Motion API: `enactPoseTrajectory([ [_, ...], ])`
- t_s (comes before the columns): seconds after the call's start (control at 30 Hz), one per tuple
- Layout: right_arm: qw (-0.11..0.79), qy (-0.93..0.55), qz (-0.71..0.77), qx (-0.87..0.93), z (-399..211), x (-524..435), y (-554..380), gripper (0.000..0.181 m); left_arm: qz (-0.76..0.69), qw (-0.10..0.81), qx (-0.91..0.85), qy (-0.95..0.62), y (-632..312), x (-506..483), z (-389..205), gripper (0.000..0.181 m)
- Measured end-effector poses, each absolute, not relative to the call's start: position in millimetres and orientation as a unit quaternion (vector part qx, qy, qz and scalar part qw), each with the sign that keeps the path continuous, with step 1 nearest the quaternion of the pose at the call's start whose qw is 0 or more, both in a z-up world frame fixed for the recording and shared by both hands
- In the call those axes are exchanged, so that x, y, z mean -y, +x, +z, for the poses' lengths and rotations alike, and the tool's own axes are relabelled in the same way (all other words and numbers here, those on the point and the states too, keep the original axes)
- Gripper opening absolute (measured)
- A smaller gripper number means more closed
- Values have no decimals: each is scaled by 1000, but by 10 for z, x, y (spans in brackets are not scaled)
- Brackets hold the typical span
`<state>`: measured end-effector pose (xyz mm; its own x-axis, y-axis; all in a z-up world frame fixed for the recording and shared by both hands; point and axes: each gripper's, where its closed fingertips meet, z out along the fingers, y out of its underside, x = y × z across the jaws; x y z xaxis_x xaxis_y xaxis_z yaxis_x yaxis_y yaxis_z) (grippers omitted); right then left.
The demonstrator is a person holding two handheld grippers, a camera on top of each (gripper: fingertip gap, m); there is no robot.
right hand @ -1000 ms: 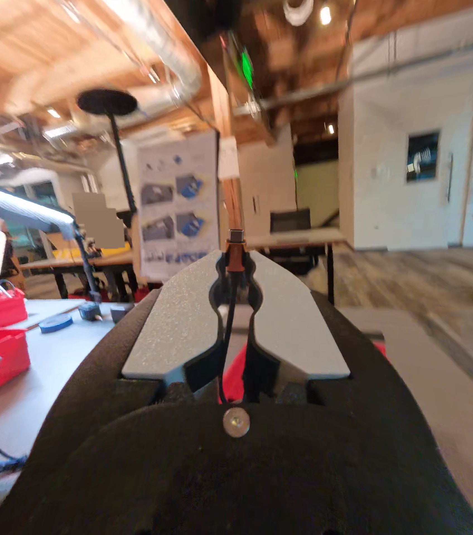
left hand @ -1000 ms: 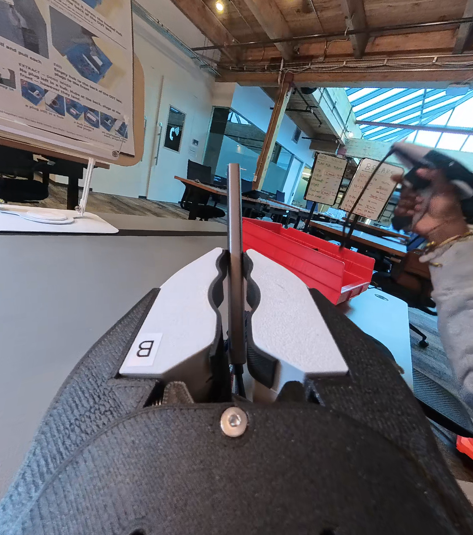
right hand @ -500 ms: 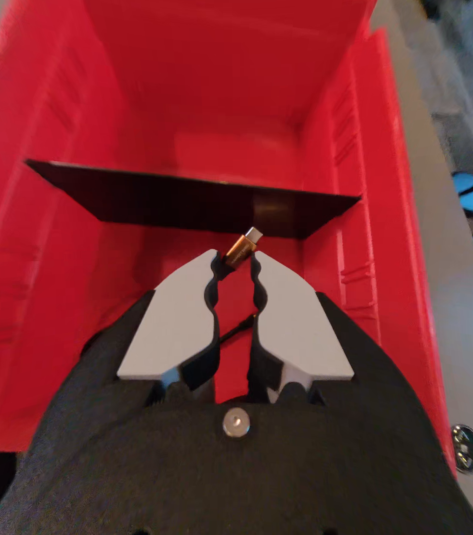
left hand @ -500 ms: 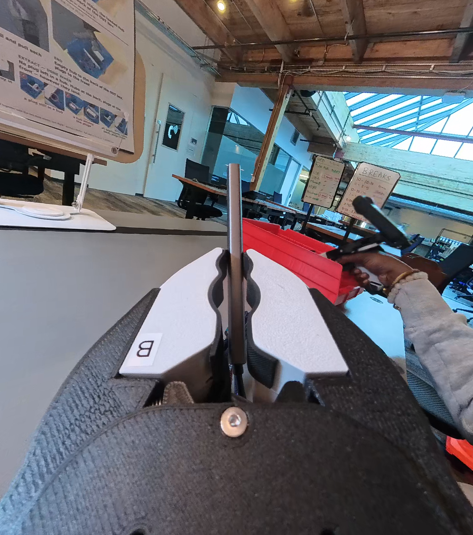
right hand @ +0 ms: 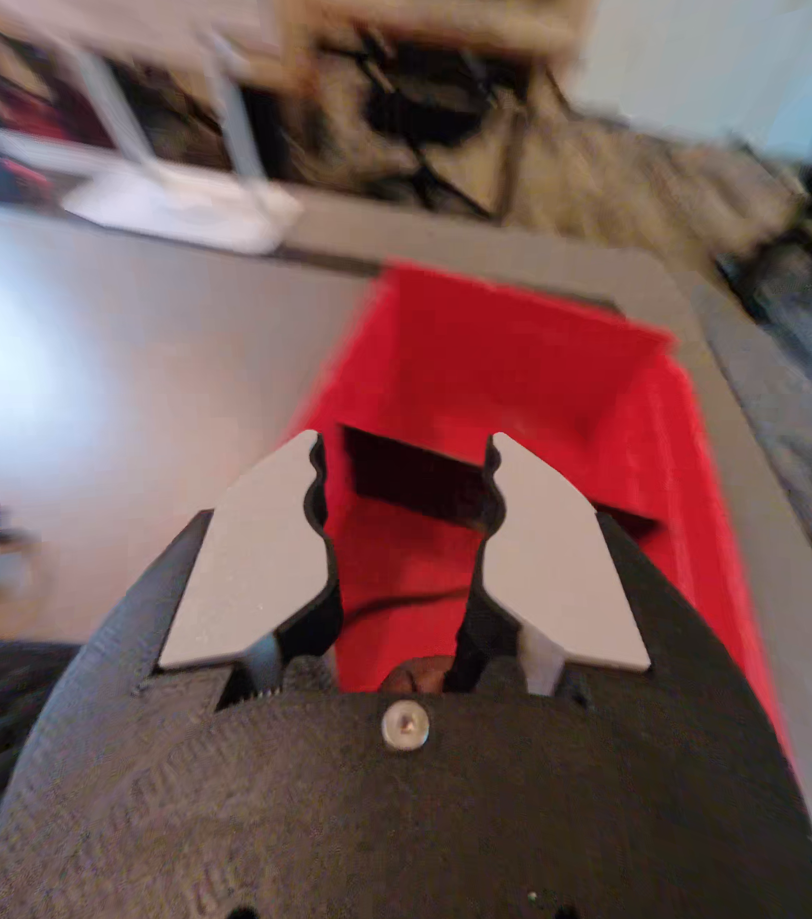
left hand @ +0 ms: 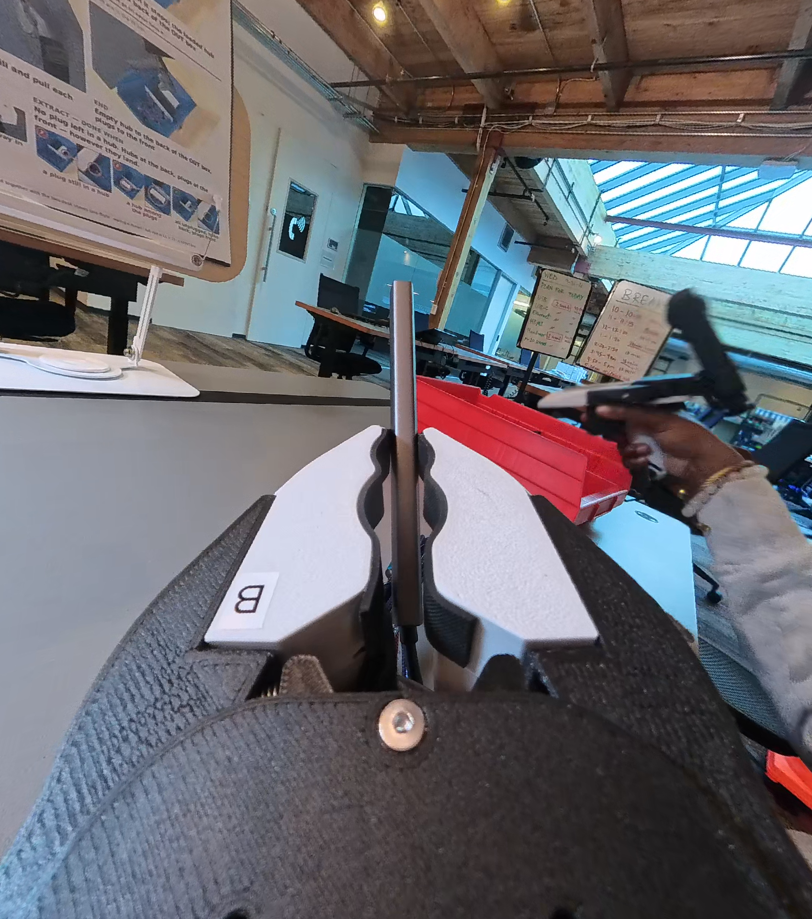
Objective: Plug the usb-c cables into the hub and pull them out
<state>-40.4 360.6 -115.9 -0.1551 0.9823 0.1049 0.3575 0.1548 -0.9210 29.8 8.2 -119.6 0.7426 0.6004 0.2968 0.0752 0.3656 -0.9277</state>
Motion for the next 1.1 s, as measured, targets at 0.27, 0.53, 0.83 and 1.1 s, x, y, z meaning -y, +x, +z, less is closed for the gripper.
enactPoseTrajectory([
  [0.27,291,-57,515,804,-1161,-1023,455,41,173,765,322,-530,288,-57,-1191,10],
  [0.53,389,56,451,801,-1657,16,402,28,161,772,326,-521,293,-33,-1182,10],
  [0.83,468,80,438,763,-1623,102,382,11,147,777,330,-516,289,-27,-1181,10],
  [1.1,433,16,484,760,-1547,-69,286,10,121,770,324,-537,340,58,-1198,37],
])
